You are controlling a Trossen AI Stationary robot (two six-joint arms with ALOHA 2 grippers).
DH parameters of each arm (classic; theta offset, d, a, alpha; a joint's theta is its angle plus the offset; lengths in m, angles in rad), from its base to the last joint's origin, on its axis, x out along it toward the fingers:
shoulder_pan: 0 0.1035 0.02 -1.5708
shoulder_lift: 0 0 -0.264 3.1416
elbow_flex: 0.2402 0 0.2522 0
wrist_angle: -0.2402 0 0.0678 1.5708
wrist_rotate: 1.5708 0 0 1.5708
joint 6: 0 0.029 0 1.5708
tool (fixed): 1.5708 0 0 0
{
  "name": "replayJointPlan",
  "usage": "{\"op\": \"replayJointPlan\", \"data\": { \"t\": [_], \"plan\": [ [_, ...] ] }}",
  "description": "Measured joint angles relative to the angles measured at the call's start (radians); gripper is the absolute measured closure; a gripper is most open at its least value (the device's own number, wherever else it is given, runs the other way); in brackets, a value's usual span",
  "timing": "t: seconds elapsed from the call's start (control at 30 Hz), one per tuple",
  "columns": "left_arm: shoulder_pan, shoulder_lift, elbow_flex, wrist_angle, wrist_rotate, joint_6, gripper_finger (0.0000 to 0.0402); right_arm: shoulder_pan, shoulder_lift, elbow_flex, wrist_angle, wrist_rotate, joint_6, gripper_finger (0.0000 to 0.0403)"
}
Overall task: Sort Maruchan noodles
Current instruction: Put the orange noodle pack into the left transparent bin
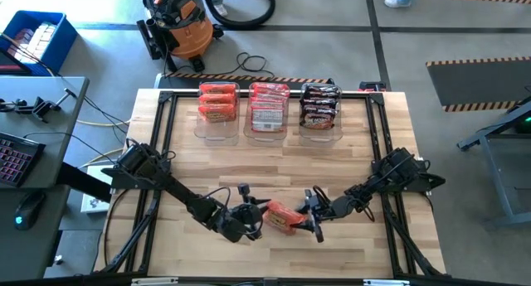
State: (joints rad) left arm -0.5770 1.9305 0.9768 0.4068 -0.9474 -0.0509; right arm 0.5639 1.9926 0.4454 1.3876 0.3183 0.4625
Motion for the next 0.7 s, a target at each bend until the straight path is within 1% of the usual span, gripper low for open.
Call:
{"op": "replayJointPlan", "data": {
  "t": [0.1,0.2,0.3,0.37,0.43,0.57,0.63,0.7],
  "plan": [
    [0.000,0.000,0.000,0.000,0.000,0.001,0.0319,0.000,0.000,0.000,0.000,0.000,0.000,0.0262],
    [-0.004,0.000,0.000,0.000,-0.006,0.019,0.0304,0.000,0.000,0.000,0.000,0.001,0.000,0.0284],
    [-0.010,-0.025,0.000,-0.022,-0.005,0.044,0.0293,0.000,0.000,0.000,0.001,-0.014,0.000,0.0292],
    [-0.012,-0.058,0.000,-0.065,-0.003,0.011,0.0287,-0.001,-0.002,0.000,0.001,-0.024,-0.008,0.0294],
    [-0.012,-0.105,0.000,-0.149,0.009,-0.035,0.0285,-0.001,-0.008,-0.001,-0.004,-0.032,-0.036,0.0295],
    [-0.004,-0.213,0.000,-0.291,0.102,-0.139,0.0284,-0.015,-0.049,-0.002,-0.042,-0.055,-0.097,0.0296],
    [0.004,-0.260,0.000,-0.322,0.181,-0.194,0.0284,-0.030,-0.076,-0.002,-0.089,-0.068,-0.118,0.0296],
    [0.023,-0.303,0.000,-0.329,0.292,-0.261,0.0284,-0.049,-0.104,0.006,-0.162,-0.088,-0.132,0.0296]
  ]
}}
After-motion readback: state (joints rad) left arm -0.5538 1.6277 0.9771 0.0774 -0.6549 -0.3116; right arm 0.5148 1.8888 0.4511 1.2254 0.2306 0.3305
